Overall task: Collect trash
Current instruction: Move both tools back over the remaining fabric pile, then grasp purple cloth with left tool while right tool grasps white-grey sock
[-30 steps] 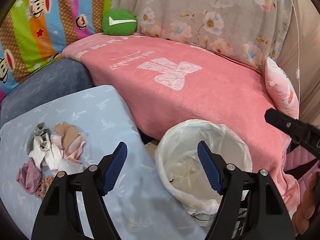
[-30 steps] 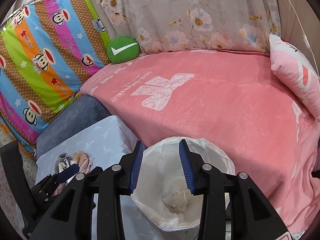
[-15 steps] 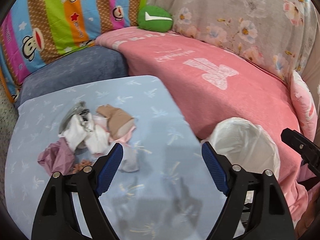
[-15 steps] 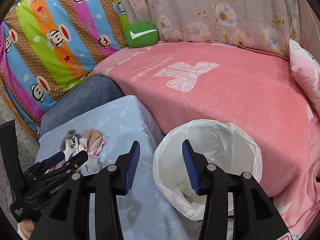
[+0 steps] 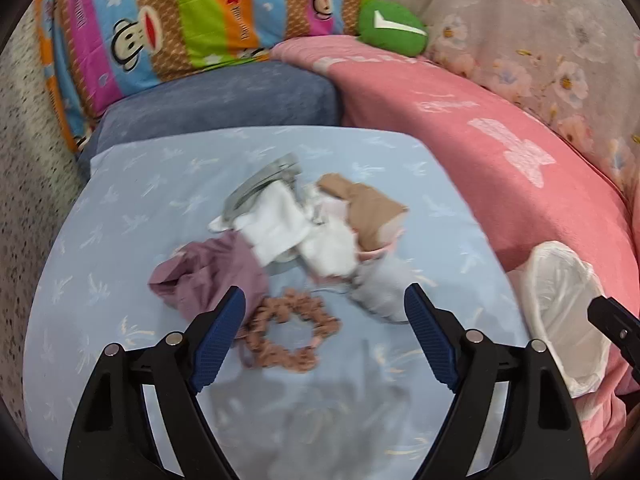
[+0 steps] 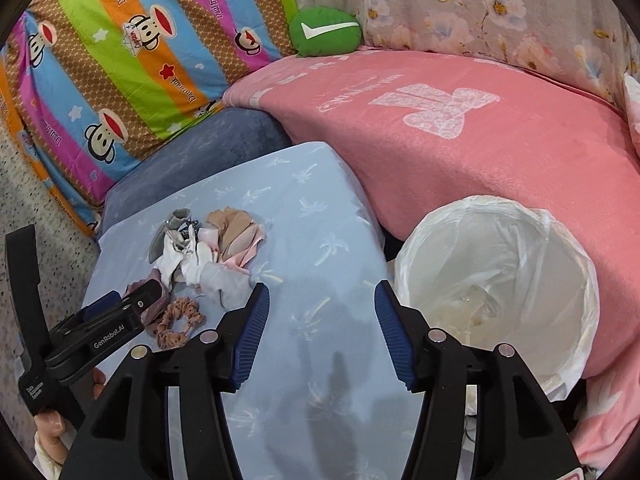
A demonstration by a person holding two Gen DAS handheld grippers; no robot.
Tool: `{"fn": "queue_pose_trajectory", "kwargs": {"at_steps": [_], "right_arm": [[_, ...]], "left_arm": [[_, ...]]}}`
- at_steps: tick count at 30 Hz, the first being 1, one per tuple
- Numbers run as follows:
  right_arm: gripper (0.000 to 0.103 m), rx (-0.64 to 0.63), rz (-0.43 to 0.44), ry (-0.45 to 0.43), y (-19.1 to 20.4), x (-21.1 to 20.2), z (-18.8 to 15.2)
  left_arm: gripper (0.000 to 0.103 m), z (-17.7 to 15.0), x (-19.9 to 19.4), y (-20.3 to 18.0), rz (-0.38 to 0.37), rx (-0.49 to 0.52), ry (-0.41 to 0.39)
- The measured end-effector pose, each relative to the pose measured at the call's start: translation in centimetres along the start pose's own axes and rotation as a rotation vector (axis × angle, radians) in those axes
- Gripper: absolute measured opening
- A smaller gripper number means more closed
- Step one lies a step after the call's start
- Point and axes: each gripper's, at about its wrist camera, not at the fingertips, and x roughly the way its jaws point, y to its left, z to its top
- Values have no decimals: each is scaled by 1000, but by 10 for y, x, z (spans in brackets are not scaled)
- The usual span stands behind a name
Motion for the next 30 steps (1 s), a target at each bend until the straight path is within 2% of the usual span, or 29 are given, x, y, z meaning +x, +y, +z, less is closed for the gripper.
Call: {"fn": "queue_pose_trajectory", "kwargs": {"at_steps": [3,9,13,18,23,26,30], "right_arm": [[56,-10,10,27,13,13,-5],[56,-18,30,78,37,39,-13],[56,-33,38,99,55,57,-15],[56,-19,43,118,69,78,-14],[56,6,56,138,81,100,-12],[56,8,56,145,88,110,-10],[56,8,48,146,96,120,-7]], "left_arm": [[79,-4,7,22,24,-39,20],[79,-5,17,55,14,-114,47],[79,-5,26,67,16,-131,67],[79,-5,34,83,-20,-180,87],[78,-3,39,87,-38,-185,93],[73,-1,41,88,-51,-183,91],[54,1,47,90,-68,-184,103]]}}
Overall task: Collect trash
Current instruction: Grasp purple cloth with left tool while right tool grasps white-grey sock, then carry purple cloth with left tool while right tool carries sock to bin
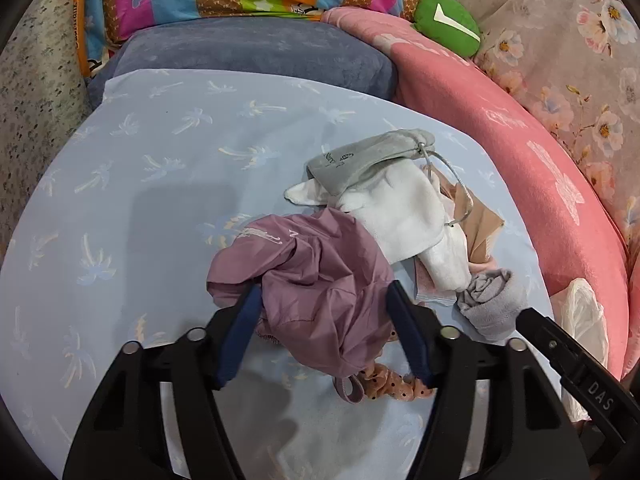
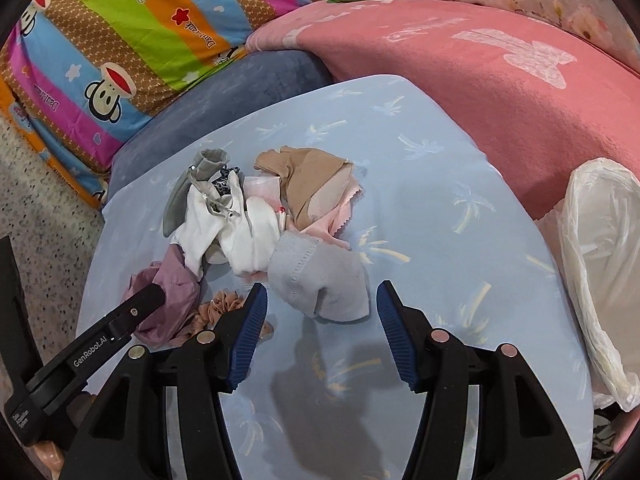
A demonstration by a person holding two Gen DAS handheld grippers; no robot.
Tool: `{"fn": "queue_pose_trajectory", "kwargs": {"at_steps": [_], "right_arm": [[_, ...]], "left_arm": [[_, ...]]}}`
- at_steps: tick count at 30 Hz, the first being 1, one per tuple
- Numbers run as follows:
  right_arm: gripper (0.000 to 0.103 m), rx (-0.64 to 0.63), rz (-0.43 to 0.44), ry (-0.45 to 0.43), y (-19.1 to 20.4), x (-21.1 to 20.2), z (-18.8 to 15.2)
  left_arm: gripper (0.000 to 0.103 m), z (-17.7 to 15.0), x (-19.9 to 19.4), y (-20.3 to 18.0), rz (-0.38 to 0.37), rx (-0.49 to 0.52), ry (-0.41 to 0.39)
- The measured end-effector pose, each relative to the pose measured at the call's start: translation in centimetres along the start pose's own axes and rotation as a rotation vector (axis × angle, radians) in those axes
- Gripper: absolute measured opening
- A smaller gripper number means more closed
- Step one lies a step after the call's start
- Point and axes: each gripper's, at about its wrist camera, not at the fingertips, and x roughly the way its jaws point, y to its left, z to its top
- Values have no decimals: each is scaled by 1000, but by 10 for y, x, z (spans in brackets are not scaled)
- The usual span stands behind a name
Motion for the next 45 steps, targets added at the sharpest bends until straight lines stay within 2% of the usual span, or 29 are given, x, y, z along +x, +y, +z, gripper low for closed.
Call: {"fn": "queue_pose_trajectory", "kwargs": {"at_steps": [6,7,11,13,18,28,36,45], "right_arm": [[56,34,-11,9,1,15,4],[56,36,-9,13,1,18,4],[34,23,-3,29,4,25,2],[23,20,4,29,6,24,1],[15,47,28,4,-1,11,1],[15,58,77,-101,-8,-49,17],[15,69,95,-189,-28,-100,22],[15,123,76,-271,-75,-145,27]], "left_arm": [[27,0,2,2,-33,10,13],[25,0,2,1,-35,14,10],[15,1,-3,-2,-43,31,-2],[13,2,-6,-3,-52,32,-7],[10,8,-22,-7,-62,31,-47],[9,25,-62,-36,-91,85,-143],[9,36,-89,-81,-165,155,-196],[9,40,-119,-144,-270,249,-251]]}}
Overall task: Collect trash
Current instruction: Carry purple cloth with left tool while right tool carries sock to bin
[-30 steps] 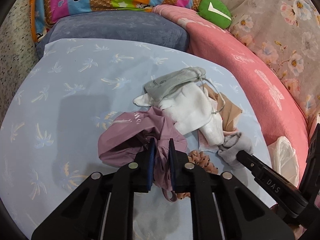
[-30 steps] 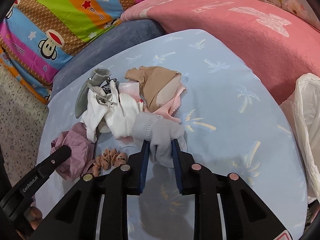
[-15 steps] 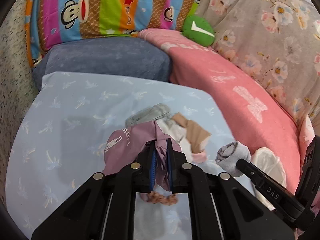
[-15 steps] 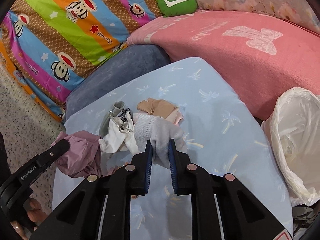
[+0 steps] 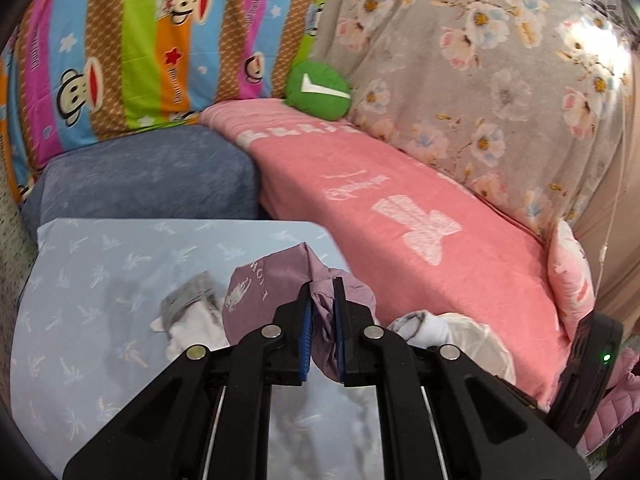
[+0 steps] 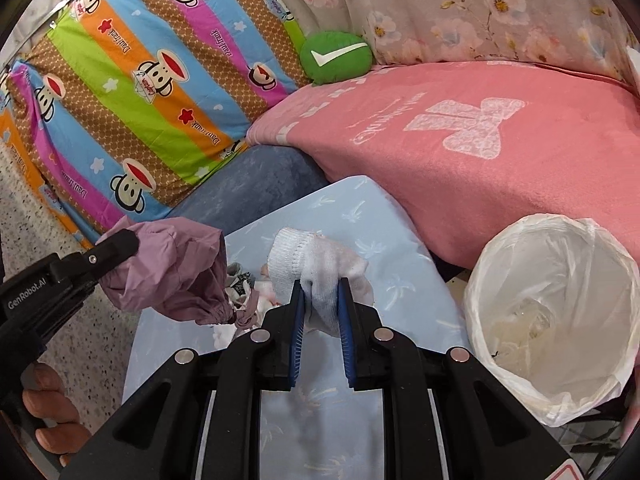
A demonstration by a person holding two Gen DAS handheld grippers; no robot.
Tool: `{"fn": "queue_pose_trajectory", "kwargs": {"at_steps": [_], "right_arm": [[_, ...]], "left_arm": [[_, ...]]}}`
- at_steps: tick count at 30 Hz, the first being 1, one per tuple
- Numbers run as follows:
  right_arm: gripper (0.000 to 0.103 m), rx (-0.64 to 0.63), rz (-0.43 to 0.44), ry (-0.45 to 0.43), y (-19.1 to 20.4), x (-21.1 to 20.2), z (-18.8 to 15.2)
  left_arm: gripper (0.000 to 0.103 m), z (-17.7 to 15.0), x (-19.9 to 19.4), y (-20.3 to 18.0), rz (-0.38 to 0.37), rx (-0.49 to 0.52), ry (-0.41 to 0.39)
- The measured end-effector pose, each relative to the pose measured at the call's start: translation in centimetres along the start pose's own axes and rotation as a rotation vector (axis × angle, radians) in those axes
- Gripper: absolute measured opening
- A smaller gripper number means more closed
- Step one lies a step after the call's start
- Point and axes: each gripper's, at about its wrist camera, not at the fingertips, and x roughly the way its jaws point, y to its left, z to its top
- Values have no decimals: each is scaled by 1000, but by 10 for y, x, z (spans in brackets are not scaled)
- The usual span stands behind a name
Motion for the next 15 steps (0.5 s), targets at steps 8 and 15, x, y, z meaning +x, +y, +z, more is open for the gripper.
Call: {"fn": "queue_pose_trajectory", "kwargs": {"at_steps": [8,15], "right_arm": [[15,52,-57,-64,-51,-37,13],[16,127,-134,-104,-111,-67,12]], "left_arm": [[9,3,11,-63,-89,81,10],[9,-8,27,-118,-180,143,56]]}}
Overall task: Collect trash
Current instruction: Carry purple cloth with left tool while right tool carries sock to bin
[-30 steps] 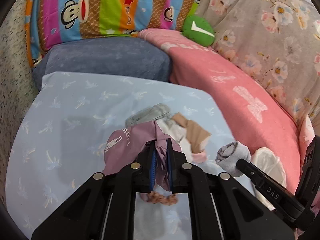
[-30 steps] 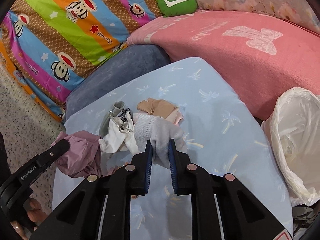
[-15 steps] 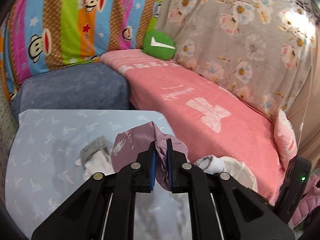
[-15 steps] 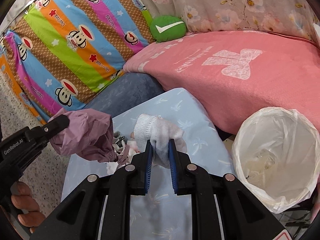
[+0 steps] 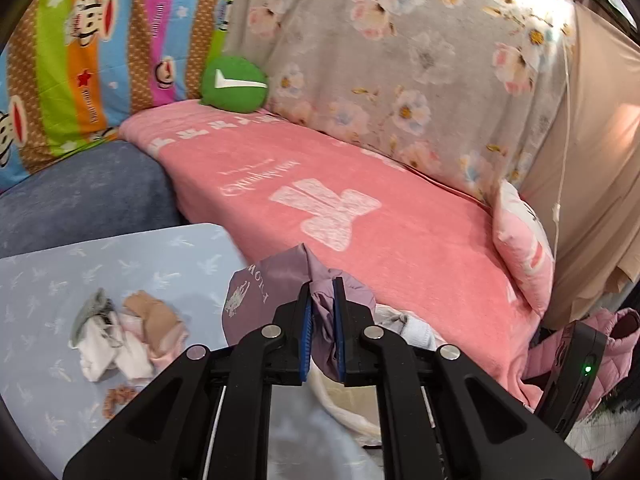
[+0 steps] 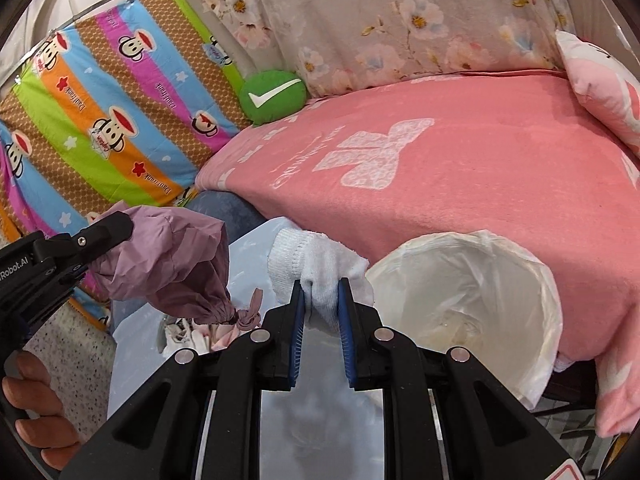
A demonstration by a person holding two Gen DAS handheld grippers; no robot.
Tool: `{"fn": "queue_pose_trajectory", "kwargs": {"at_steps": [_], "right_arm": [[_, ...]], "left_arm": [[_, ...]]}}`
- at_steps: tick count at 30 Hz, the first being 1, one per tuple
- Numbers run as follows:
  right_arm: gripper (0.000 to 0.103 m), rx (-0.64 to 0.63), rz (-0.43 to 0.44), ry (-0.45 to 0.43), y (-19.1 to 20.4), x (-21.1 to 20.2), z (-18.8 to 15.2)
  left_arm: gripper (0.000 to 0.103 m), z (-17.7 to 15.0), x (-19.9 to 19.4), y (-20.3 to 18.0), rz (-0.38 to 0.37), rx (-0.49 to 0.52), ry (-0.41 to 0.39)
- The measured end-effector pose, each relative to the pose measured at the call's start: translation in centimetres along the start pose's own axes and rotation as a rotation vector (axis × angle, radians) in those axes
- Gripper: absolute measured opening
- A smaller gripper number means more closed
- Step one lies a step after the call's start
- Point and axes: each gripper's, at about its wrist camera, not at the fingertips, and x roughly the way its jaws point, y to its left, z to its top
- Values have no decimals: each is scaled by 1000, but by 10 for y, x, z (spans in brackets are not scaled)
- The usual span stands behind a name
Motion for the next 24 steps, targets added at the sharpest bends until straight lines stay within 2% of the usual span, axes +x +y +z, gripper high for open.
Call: {"fn": "queue_pose_trajectory", "kwargs": {"at_steps": [6,10,18,19,20,21,23,24], "right_arm": [[16,47,-61,-18,-47,-13,2],[16,72,-89,-26,-71,-20,1],[16,97,-115,-21,-95,-24,-4],[16,99,-117,-21,-96,-24,-4],[16,99,-116,-22,-96,-24,-4],[16,98,-116,-21,-97,-24,-5],[16,99,-118,-21,-97,-24,-6],[16,100,-118,-21,-97,-24,-6]], "left_arm": [[10,-6,21,-40,-74,32,38],[10,-13,42,-62,-110,44,98],[13,-27,59,-85,-119,90,143],[17,-28,62,-88,-110,89,151],[31,-28,64,-89,-105,87,158],[50,-27,66,-90,-105,84,160],[68,-28,62,-92,-84,84,128],[72,-27,59,-93,-72,96,107]]}}
